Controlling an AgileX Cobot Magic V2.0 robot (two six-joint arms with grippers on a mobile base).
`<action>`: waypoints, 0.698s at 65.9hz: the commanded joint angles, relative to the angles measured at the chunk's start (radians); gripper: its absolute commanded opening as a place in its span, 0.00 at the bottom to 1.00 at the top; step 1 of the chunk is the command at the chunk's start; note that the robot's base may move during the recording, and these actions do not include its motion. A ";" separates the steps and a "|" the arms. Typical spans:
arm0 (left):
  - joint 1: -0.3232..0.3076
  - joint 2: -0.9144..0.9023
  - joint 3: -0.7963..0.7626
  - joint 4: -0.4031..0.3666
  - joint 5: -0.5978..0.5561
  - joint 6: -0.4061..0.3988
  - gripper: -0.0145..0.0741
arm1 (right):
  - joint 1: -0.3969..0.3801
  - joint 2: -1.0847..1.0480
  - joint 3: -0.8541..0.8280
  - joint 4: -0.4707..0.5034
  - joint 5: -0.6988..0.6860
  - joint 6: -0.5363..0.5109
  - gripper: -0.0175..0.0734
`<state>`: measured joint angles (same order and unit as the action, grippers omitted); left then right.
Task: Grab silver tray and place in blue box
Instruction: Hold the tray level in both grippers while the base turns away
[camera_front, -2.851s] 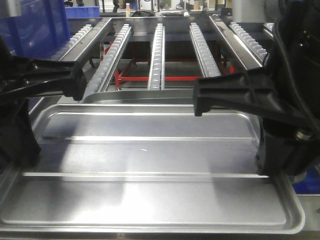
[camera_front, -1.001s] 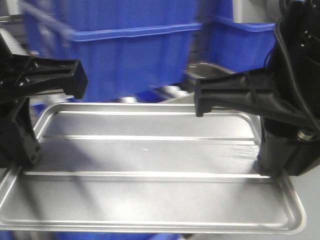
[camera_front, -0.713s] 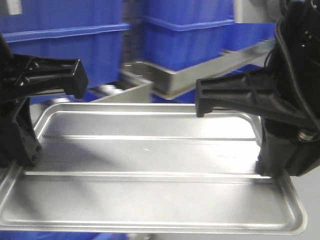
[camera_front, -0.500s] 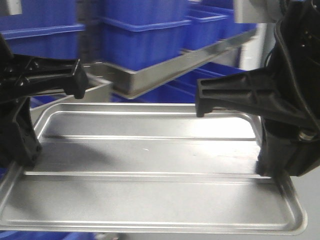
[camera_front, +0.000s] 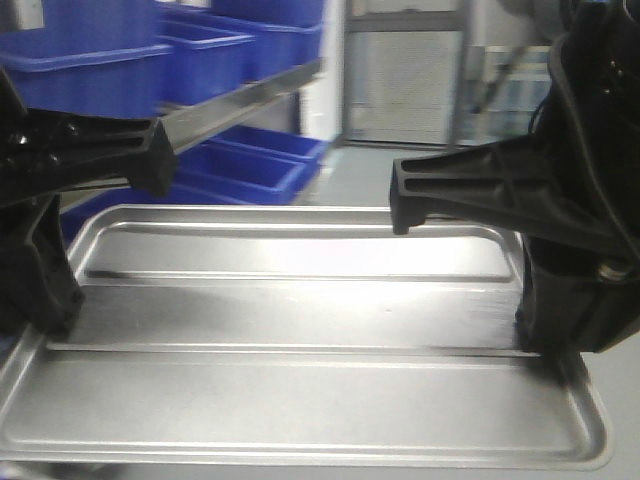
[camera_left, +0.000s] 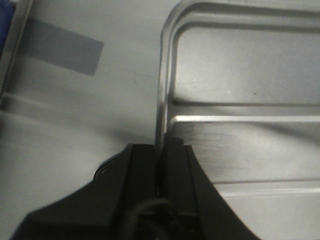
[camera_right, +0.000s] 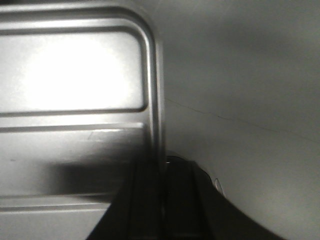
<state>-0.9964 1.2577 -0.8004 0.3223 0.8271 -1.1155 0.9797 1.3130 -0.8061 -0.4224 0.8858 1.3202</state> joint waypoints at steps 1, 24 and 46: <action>-0.008 -0.028 -0.025 0.028 0.003 0.003 0.05 | -0.001 -0.031 -0.025 -0.053 0.019 -0.004 0.25; -0.008 -0.028 -0.025 0.028 0.003 0.003 0.05 | -0.001 -0.031 -0.025 -0.053 0.019 -0.004 0.25; -0.008 -0.028 -0.025 0.028 0.003 0.003 0.05 | -0.001 -0.031 -0.025 -0.053 0.019 -0.004 0.25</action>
<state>-0.9964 1.2577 -0.8004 0.3223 0.8271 -1.1155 0.9797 1.3130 -0.8061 -0.4224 0.8858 1.3202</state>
